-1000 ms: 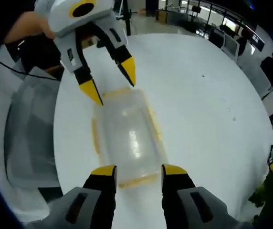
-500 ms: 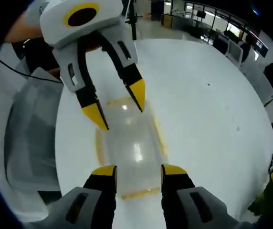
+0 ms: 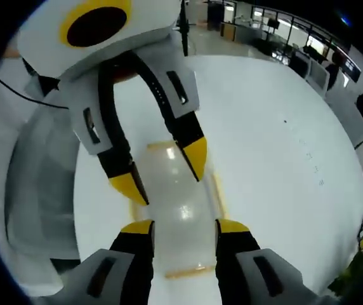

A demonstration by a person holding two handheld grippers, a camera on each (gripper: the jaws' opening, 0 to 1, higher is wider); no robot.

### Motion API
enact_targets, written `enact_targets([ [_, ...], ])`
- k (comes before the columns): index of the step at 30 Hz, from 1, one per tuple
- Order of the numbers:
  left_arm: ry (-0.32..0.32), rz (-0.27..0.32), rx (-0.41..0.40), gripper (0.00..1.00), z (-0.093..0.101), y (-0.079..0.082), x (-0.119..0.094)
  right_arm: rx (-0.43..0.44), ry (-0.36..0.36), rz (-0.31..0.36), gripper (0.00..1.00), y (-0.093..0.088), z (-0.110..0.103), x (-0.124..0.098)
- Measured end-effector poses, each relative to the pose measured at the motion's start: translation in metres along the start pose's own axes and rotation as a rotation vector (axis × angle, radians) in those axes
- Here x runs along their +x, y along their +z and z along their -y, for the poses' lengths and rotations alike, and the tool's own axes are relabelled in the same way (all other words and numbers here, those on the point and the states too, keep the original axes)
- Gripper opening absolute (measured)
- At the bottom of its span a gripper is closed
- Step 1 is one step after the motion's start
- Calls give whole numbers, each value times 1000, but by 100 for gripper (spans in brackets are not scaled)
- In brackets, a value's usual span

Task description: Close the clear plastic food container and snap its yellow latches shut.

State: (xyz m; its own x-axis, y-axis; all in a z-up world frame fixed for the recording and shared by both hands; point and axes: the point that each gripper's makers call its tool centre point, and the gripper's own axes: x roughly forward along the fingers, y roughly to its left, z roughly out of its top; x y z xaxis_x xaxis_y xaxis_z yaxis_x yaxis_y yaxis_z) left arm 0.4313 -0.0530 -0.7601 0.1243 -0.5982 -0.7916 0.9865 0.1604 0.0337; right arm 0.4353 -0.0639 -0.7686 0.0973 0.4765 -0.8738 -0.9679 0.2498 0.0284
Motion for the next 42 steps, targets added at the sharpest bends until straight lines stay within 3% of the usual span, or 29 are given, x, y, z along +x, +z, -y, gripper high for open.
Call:
enact_targets([
  [18,-6,6,-43,33,8,-8,6,-19,1,1,36,7,4,10],
  [31,-16,18,-27,36,19,-4,3,-14,-2,11,36,12,15,11],
  [42,5,-30,39,39,29,-17,10,23,22,26,38,13,22,17],
])
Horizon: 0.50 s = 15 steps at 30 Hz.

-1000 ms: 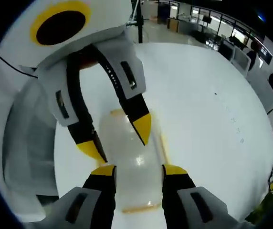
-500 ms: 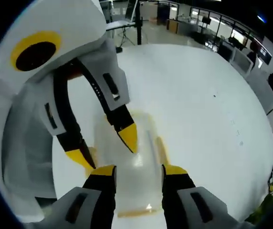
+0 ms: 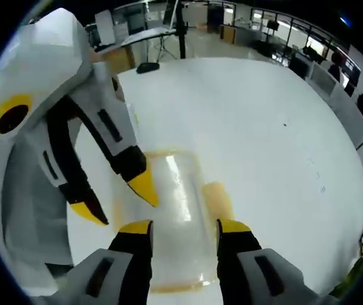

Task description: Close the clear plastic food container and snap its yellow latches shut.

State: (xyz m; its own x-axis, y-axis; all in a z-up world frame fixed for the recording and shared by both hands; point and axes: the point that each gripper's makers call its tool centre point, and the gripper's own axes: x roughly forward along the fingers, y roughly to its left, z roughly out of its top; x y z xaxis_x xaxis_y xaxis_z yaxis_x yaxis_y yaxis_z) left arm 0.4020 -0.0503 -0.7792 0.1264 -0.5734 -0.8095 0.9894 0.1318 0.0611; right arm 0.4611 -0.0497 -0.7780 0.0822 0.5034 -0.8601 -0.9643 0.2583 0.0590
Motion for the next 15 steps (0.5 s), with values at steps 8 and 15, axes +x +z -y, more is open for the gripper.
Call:
enact_targets([
  [8,21,-5,34,44,7,-2,4,26,26,-1,41,0,2,8],
  [15,60,-19,92,44,8,-4,6,35,57,-9,42,-1,3,12],
])
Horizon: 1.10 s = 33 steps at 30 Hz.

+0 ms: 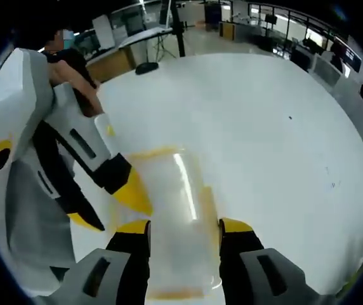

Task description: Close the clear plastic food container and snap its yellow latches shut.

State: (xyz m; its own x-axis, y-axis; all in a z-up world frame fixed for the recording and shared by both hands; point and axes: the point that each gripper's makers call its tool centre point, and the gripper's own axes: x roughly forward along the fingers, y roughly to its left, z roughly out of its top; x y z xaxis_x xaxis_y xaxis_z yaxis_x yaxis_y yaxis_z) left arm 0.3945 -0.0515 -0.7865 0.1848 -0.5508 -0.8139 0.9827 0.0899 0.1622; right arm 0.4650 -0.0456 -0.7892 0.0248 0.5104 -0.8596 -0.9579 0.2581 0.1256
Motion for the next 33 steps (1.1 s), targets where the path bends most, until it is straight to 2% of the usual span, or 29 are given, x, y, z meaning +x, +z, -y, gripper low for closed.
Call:
enact_targets([
  [9,52,-38,81,39,-3,-2,3,-15,44,-24,42,-1,-2,3],
  [14,73,-46,109,38,-5,-2,4,-43,66,-72,41,0,-3,4],
  [21,87,-72,110,38,-4,-3,7,-79,108,-133,41,0,-3,8],
  [29,111,-105,123,36,-5,-4,9,-79,157,-168,40,-1,-4,11],
  [31,109,-108,102,34,-6,-4,9,-74,176,-201,38,-2,-5,12],
  [32,110,-117,105,33,-6,-5,9,-41,191,-230,37,-5,-4,12],
  [33,112,-118,129,32,-8,-5,6,-71,219,-217,37,-2,-3,14],
])
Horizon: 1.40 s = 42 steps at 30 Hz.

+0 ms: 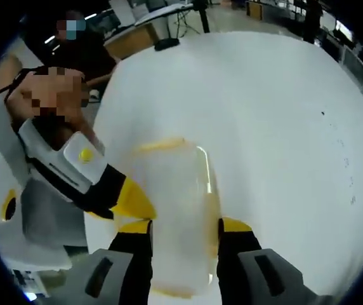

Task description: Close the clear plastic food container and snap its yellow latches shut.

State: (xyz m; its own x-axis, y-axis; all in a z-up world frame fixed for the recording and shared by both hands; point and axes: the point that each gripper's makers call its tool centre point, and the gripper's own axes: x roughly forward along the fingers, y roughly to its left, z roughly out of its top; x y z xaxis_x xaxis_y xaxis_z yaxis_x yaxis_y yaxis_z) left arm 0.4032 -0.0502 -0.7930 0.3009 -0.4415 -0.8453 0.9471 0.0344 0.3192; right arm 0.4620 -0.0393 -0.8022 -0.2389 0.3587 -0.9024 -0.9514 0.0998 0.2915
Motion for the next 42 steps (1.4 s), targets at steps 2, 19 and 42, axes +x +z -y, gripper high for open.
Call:
enact_targets([
  [2,21,-7,-22,32,-4,-4,-4,10,8,-16,38,0,1,1],
  [19,33,-2,-6,34,1,5,0,9,-2,8,40,-1,-1,-3],
  [42,-16,-12,-8,42,6,6,-4,23,-95,43,44,0,-7,-13],
])
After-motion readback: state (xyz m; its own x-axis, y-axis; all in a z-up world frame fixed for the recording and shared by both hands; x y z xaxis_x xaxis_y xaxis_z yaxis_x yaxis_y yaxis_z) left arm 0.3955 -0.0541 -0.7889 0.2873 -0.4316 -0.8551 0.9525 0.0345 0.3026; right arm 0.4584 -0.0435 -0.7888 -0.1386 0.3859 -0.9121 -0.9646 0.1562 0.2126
